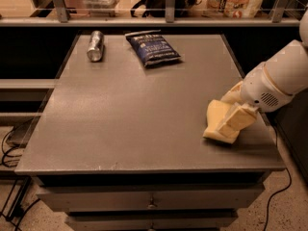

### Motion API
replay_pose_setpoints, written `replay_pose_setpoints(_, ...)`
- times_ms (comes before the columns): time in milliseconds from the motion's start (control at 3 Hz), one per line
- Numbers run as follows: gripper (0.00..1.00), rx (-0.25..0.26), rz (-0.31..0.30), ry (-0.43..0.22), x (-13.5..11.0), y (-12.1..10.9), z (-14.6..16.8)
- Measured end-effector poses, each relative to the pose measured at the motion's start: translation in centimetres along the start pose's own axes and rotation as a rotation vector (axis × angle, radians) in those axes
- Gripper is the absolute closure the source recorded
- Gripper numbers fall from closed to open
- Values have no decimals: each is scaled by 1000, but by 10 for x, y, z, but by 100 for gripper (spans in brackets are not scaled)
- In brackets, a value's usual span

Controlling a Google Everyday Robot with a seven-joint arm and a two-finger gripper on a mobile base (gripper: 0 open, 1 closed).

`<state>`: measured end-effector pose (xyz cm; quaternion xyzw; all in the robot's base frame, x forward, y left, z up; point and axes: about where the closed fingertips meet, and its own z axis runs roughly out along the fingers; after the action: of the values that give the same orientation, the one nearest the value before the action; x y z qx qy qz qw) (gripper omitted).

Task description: Move sponge near blue chip bag

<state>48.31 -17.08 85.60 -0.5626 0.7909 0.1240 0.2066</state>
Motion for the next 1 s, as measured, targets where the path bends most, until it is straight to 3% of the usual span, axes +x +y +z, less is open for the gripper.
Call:
replay_pose_setpoints(333,88,29,-25,-25,-17,-3,-17)
replay_pose_setpoints(667,100,88,-56,-70,-45,-18,-43)
replay_pose_setpoints(1000,100,188,-94,-136,-87,-52,-81)
